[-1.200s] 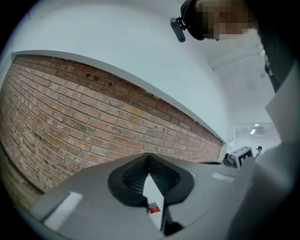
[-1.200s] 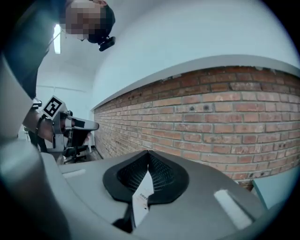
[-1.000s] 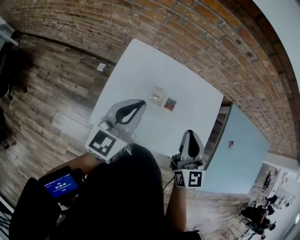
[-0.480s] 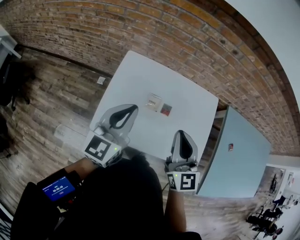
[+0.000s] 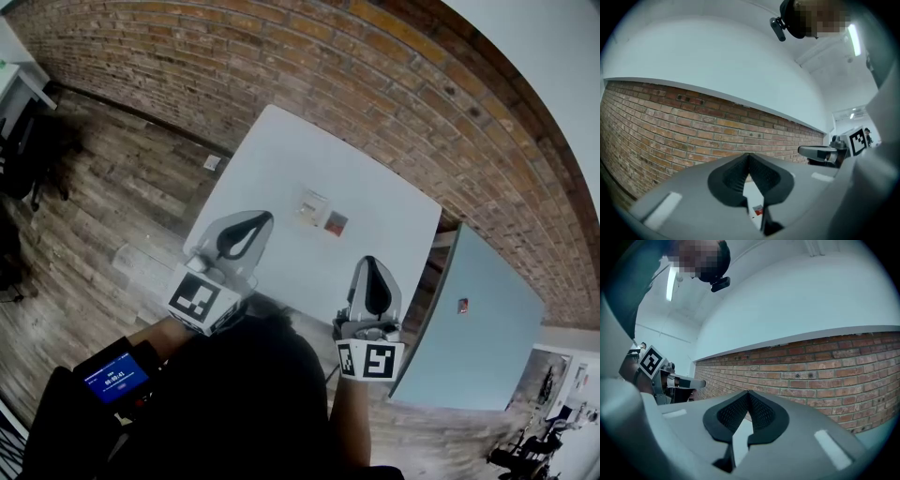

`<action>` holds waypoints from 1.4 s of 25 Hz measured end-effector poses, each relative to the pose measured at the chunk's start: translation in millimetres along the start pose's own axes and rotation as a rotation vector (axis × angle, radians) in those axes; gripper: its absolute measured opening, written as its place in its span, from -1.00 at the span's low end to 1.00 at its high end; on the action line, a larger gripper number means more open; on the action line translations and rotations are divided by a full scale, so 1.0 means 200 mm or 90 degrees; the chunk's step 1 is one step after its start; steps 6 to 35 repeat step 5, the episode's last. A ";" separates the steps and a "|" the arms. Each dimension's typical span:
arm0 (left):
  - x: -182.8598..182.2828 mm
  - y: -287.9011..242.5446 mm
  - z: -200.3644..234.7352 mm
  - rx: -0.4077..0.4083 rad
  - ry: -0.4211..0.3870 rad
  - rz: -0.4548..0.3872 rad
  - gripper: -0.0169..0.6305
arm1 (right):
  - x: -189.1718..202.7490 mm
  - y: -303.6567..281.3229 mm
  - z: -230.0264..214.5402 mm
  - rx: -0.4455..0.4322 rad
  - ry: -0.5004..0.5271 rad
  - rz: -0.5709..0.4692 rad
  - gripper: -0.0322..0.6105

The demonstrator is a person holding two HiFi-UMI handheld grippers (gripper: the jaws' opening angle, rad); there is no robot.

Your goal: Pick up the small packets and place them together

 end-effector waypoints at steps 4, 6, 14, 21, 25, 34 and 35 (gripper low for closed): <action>-0.01 -0.03 0.00 -0.002 0.000 -0.001 -0.95 | -0.02 -0.03 -0.02 0.002 -0.001 -0.003 -0.89; -0.01 -0.04 0.00 -0.002 -0.001 0.000 -0.95 | -0.02 -0.04 -0.03 0.003 -0.002 -0.004 -0.89; -0.01 -0.04 0.00 -0.002 -0.001 0.000 -0.95 | -0.02 -0.04 -0.03 0.003 -0.002 -0.004 -0.89; -0.01 -0.04 0.00 -0.002 -0.001 0.000 -0.95 | -0.02 -0.04 -0.03 0.003 -0.002 -0.004 -0.89; -0.01 -0.04 0.00 -0.002 -0.001 0.000 -0.95 | -0.02 -0.04 -0.03 0.003 -0.002 -0.004 -0.89; -0.01 -0.04 0.00 -0.002 -0.001 0.000 -0.95 | -0.02 -0.04 -0.03 0.003 -0.002 -0.004 -0.89; -0.01 -0.04 0.00 -0.002 -0.001 0.000 -0.95 | -0.02 -0.04 -0.03 0.003 -0.002 -0.004 -0.89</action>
Point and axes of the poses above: the fingertips, and each gripper's own axes: y backward along the fingers, z to its left, x out of its underside, the point moved 6 cm from there along y, backward along the fingers, and after that the axes turned 5 degrees about x, right-handed, at the moved point
